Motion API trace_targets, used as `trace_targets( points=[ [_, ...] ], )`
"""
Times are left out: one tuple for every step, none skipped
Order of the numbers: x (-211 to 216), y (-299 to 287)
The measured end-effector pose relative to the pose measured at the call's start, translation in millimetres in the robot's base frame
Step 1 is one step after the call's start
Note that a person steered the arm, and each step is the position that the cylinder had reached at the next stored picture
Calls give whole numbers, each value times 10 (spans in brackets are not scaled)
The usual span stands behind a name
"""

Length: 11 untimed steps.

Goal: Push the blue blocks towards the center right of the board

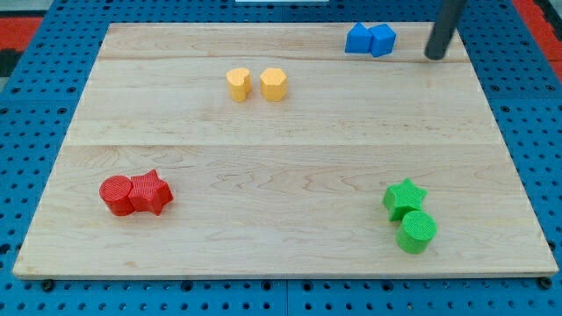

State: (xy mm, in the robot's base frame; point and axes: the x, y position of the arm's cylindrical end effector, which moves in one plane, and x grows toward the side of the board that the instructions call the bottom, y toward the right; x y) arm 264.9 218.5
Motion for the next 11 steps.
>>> trace_targets(
  points=[
    [-211,-16],
    [-293,97],
    [-532,223],
    [-731,13],
    [-723,-201],
    [-563,-255],
    [-522,-689],
    [-379,-829],
    [-96,-772],
    [44,-907],
    [44,-1321]
  ],
)
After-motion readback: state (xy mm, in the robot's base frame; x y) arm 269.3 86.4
